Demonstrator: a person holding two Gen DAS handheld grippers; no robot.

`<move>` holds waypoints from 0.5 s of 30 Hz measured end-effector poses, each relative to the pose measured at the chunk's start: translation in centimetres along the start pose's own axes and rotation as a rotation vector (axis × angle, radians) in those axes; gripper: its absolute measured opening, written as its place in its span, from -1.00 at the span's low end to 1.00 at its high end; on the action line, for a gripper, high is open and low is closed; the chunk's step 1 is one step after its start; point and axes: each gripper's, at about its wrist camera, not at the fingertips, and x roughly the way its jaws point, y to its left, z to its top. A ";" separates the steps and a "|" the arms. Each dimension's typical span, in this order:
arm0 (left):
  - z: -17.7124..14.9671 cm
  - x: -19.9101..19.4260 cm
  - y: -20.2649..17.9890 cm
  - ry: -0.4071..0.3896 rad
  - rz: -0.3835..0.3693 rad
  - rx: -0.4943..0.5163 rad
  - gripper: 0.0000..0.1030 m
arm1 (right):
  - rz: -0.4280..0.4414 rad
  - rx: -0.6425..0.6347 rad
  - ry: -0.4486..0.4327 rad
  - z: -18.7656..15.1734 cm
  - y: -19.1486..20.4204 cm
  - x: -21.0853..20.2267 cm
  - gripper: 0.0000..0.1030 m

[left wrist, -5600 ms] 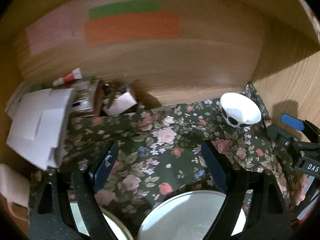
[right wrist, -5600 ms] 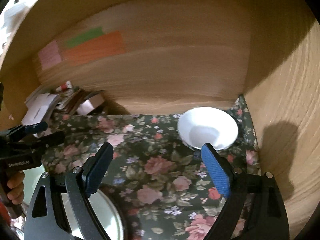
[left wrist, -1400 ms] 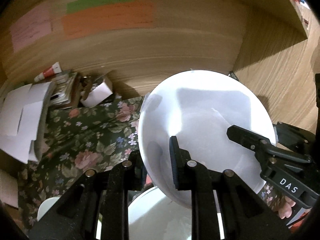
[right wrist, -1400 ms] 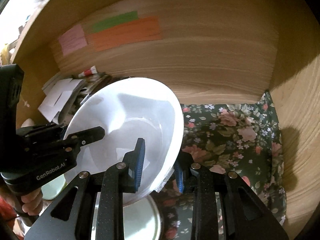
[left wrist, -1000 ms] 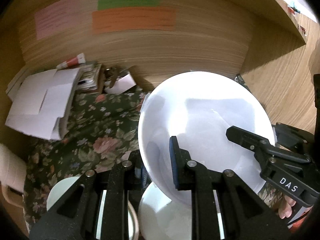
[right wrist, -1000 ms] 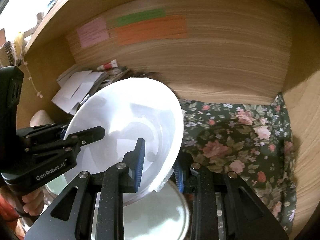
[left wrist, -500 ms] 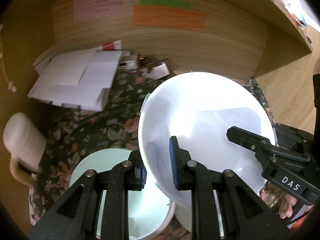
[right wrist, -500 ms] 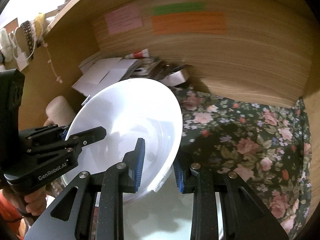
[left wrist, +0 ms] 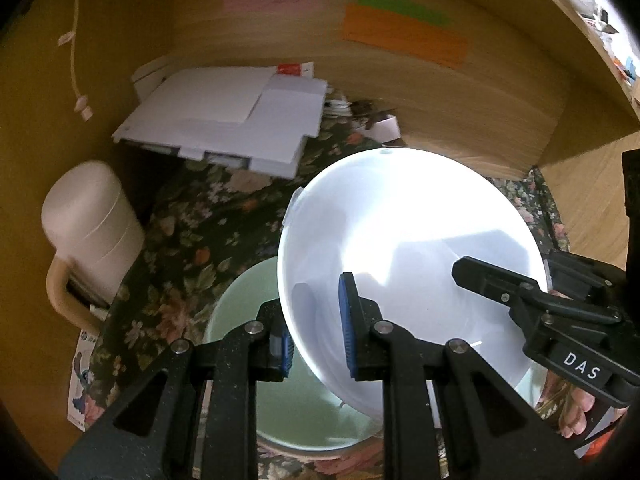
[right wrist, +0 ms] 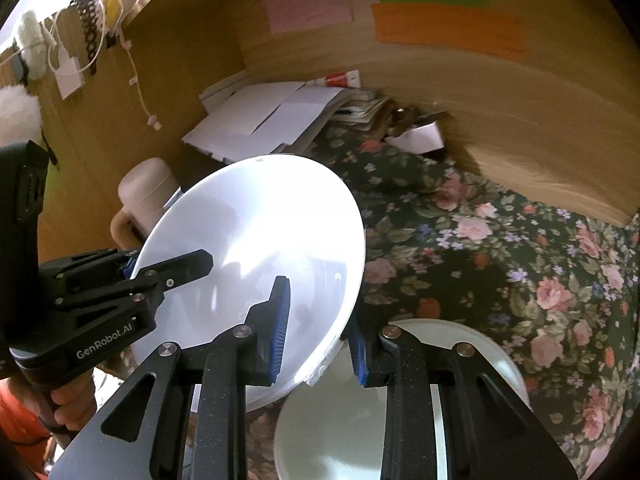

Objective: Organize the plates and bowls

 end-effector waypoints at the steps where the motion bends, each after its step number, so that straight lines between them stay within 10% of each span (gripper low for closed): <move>1: -0.2 0.0 0.3 0.004 0.001 -0.005 -0.62 | 0.007 -0.001 0.007 0.0 0.2 0.3 -0.53; 15: -2.6 1.2 3.0 0.064 0.001 -0.042 -0.62 | 0.038 -0.029 0.098 -1.2 1.7 3.5 -0.52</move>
